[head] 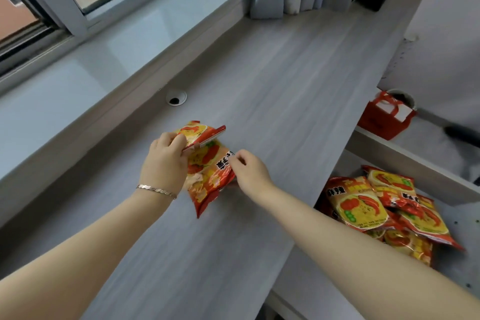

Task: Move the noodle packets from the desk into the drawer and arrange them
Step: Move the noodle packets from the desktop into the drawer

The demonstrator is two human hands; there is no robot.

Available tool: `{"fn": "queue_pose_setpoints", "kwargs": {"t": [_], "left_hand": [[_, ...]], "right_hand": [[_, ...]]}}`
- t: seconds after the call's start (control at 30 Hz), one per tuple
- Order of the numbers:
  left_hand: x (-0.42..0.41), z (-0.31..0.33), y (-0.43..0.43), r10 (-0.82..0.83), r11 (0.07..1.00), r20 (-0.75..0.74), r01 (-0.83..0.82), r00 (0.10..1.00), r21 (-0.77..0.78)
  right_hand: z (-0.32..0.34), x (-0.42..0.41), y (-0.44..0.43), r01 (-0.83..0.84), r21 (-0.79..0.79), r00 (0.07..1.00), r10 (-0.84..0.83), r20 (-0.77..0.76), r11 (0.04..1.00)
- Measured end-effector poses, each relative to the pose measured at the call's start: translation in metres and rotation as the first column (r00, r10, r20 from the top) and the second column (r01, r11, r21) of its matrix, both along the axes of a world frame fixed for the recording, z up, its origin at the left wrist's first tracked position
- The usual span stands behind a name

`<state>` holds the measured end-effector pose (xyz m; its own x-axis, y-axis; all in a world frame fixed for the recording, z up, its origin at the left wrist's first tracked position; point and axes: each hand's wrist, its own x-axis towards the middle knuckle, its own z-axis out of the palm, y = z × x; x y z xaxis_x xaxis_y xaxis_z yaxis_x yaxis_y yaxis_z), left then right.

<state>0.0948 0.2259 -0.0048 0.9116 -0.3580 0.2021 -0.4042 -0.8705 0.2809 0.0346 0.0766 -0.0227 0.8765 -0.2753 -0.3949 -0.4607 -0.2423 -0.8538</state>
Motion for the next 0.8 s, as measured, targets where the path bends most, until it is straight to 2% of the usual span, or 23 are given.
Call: {"fn": "queue_pose_setpoints", "kwargs": {"t": [0.1, 0.17, 0.27, 0.33, 0.4, 0.47, 0.53, 0.57, 0.63, 0.7, 0.73, 0.8], "left_hand": [[-0.017, 0.010, -0.030, -0.116, 0.985, 0.054, 0.122, 0.992, -0.124], [-0.032, 0.017, -0.054, -0.221, 0.957, 0.072, 0.231, 0.973, -0.174], [-0.057, 0.025, -0.090, -0.359, 0.898, 0.079, 0.367, 0.930, -0.241], [-0.075, 0.025, -0.114, -0.436, 0.860, 0.078, 0.441, 0.897, -0.257], [-0.093, 0.022, -0.134, -0.508, 0.823, 0.076, 0.509, 0.858, -0.253], [-0.112, 0.017, -0.150, -0.575, 0.783, 0.081, 0.576, 0.814, -0.234], [-0.128, 0.012, -0.161, -0.633, 0.748, 0.074, 0.633, 0.771, -0.199], [-0.137, 0.010, -0.167, -0.655, 0.731, 0.078, 0.657, 0.751, -0.184], [-0.151, 0.006, -0.176, -0.692, 0.704, 0.083, 0.695, 0.718, -0.148], [-0.164, 0.000, -0.185, -0.730, 0.673, 0.066, 0.733, 0.680, -0.103], [-0.168, -0.002, -0.187, -0.746, 0.661, 0.053, 0.747, 0.664, -0.074], [-0.179, -0.009, -0.195, -0.778, 0.624, 0.070, 0.781, 0.624, -0.032]], "right_hand": [[0.013, -0.030, -0.041, 0.208, 0.029, 0.975, -0.210, 0.078, 0.978], [0.017, -0.060, -0.073, 0.357, 0.042, 0.926, -0.360, 0.111, 0.933], [0.019, -0.109, -0.118, 0.590, 0.013, 0.793, -0.582, 0.179, 0.808], [0.013, -0.139, -0.147, 0.736, -0.028, 0.669, -0.720, 0.183, 0.677], [-0.003, -0.164, -0.176, 0.832, -0.053, 0.554, -0.821, 0.138, 0.553], [-0.024, -0.184, -0.202, 0.886, 0.002, 0.463, -0.886, 0.029, 0.463], [-0.043, -0.197, -0.222, 0.905, 0.077, 0.425, -0.896, -0.126, 0.418], [-0.049, -0.204, -0.229, 0.903, 0.061, 0.429, -0.881, -0.199, 0.426], [-0.060, -0.213, -0.237, 0.858, -0.090, 0.462, -0.836, -0.296, 0.506], [-0.056, -0.221, -0.238, 0.809, -0.234, 0.468, -0.831, -0.300, 0.540], [-0.049, -0.221, -0.234, 0.804, -0.227, 0.491, -0.829, -0.267, 0.549], [-0.031, -0.223, -0.226, 0.786, -0.037, 0.591, -0.767, -0.251, 0.617]]}}
